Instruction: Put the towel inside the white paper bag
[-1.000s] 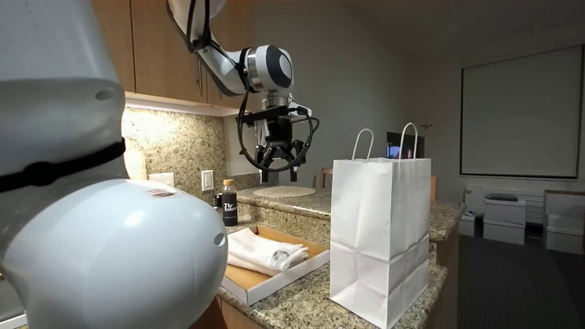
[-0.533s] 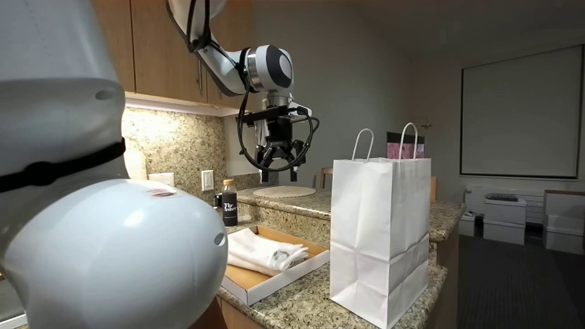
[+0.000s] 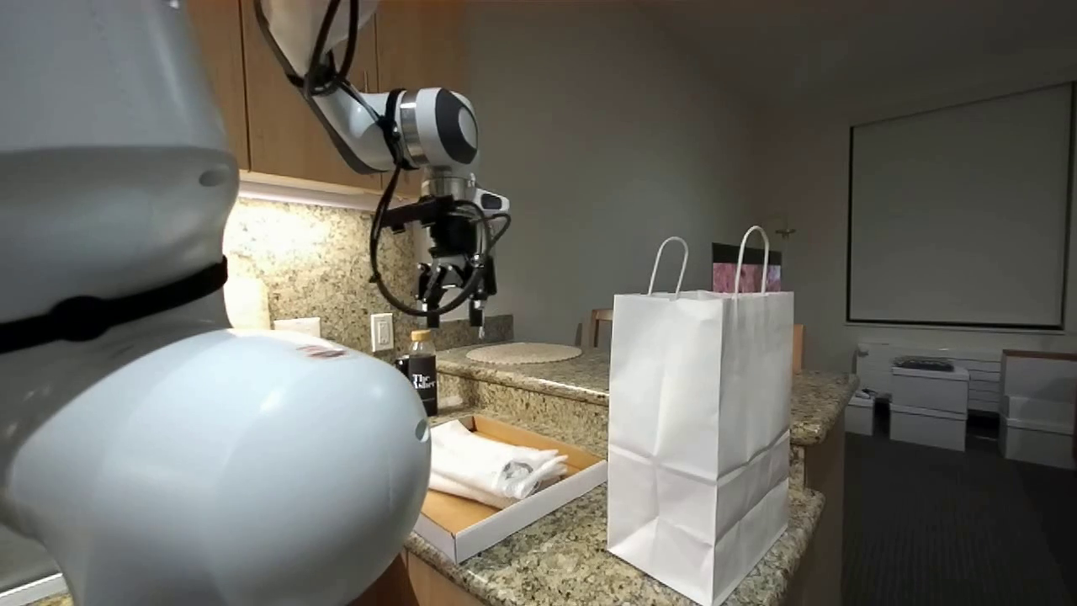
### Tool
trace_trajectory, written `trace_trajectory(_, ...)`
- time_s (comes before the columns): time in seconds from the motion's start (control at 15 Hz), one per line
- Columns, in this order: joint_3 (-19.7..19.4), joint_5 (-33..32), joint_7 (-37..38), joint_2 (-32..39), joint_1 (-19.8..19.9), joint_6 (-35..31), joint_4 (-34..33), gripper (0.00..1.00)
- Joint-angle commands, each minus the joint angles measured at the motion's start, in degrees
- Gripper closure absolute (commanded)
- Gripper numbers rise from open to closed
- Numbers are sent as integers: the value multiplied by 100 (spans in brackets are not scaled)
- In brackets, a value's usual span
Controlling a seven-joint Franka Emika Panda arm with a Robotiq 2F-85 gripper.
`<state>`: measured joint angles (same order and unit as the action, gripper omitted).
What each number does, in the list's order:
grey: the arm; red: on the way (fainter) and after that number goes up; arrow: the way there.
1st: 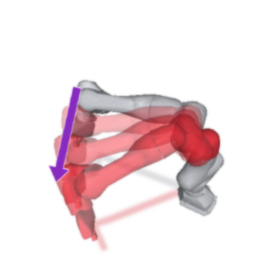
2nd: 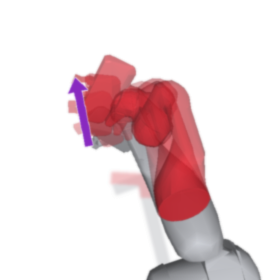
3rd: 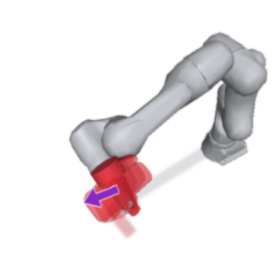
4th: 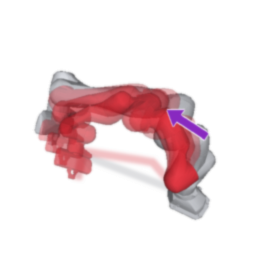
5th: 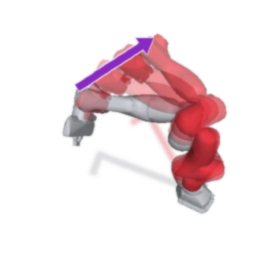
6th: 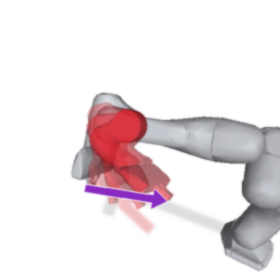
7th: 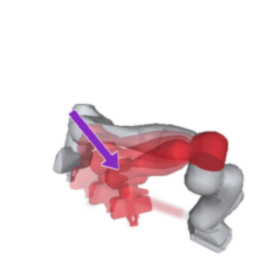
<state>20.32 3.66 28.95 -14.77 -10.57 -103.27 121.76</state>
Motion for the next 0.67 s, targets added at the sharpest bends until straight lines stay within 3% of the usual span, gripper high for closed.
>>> trace_trajectory(0.0,352,489,1447,509,-215,-235,-171,0)
trace_trajectory(0.6,409,1529,3839,848,-807,-2296,1182,0)
